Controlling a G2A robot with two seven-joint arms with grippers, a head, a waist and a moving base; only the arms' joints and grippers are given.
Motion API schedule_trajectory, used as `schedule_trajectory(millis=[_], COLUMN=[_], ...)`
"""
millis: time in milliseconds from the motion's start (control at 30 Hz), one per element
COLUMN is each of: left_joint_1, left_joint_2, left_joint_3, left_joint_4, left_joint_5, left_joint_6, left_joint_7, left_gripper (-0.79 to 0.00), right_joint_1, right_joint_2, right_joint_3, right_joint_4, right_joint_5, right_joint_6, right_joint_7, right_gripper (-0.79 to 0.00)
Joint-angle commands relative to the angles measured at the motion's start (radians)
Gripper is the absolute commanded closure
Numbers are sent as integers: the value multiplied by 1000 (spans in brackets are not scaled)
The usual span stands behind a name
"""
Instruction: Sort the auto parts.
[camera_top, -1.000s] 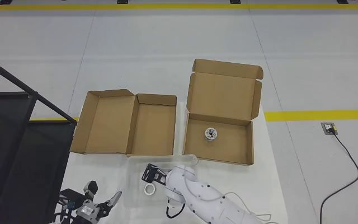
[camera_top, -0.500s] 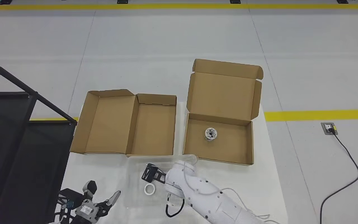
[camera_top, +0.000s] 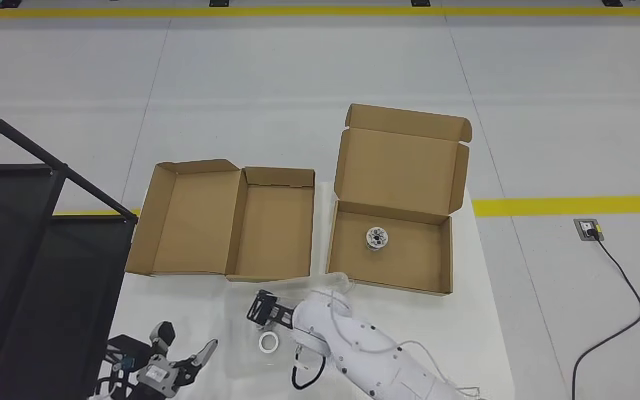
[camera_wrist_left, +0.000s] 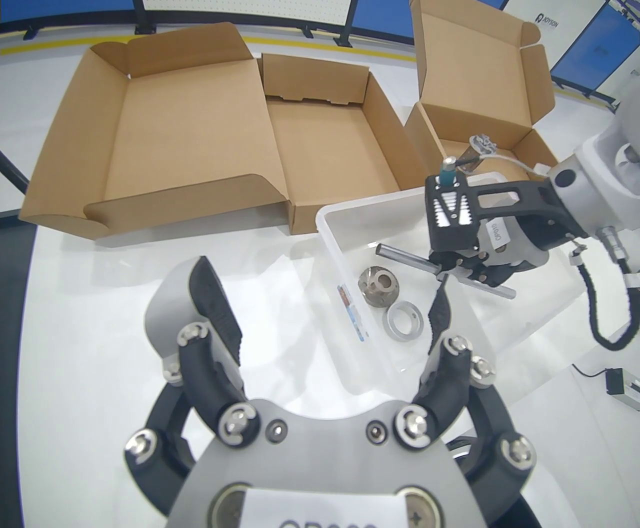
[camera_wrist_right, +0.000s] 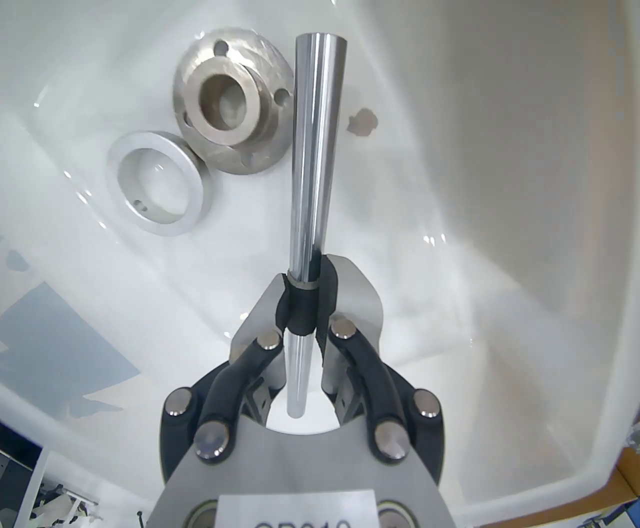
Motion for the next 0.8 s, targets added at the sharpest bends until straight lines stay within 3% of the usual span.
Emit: schedule_trajectory(millis=[0,200,433,600,767], left_joint_1=[-1,-1,1,3,2], left_joint_2=[0,-1,-1,-1,-2], left_joint_3=[3,7,4,1,0], left_joint_4=[-1,-5,-6,-7,-5], left_joint_5=[2,8,5,2,4], left_joint_6=[0,0,1,1,5], left_joint_7=[-2,-3,-2,-3,-5], left_gripper=[-785,-785,-785,-785,-785], right_joint_1=[-34,-154,-328,-406,-438], right_joint_2=[17,68,131,160,179], right_joint_3=[25,106,281,436,577], right_joint_4=[-78,-322,-656,-766,-775], right_joint_5=[-20,-127,-301,-336,-265], right_joint_6=[-8,-24,-29,-51,-114], right_joint_7=[24,73,14,-70,-163], right_gripper=[0,0,0,0,0])
